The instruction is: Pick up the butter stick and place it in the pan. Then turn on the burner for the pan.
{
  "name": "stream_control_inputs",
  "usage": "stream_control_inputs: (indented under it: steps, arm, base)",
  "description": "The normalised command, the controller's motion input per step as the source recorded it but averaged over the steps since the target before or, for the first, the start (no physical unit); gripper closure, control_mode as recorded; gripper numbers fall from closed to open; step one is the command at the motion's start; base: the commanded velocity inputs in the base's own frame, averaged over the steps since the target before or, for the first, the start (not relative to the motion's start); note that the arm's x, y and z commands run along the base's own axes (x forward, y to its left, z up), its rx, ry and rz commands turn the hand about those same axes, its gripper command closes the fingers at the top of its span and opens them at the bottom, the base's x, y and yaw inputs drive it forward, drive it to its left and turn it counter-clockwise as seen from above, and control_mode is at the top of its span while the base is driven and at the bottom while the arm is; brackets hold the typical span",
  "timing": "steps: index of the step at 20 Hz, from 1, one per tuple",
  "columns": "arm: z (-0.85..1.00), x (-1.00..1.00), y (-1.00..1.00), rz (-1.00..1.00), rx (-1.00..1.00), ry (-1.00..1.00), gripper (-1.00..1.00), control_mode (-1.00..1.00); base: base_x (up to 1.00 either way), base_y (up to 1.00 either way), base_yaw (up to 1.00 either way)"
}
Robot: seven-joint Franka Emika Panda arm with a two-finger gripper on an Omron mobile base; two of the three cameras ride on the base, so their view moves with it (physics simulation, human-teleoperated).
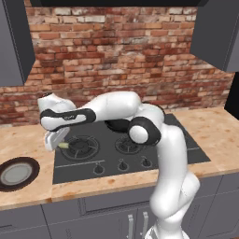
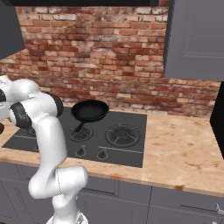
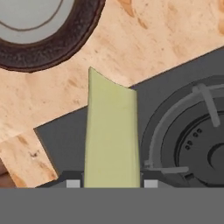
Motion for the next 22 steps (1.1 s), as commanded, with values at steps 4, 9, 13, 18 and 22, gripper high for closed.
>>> stream_control_inputs:
  steps: [4, 9, 13, 18, 22]
  arm:
    - [0.08, -0.01, -0.63, -0.04, 0.13, -0.10, 1.00, -1.00]
    - [0.20, -0.01, -0.53, -0.08, 0.04, -0.02, 1.00, -1.00]
    - [0.16, 0.00, -0.55, -0.10, 0.01, -0.02, 1.00, -1.00]
    - [0.30, 0.03, -0.34, -0.16, 0.00, 0.00, 1.00, -1.00]
    - [0.33, 0.06, -0.28, -0.18, 0.00, 0.00, 1.00, -1.00]
  base:
    - [0.00, 0.00, 0.00]
    - [0.00, 0.00, 0.00]
    - [0.00, 0.00, 0.00]
    - [0.00, 0.00, 0.00]
    - [0.00, 0.00, 0.00]
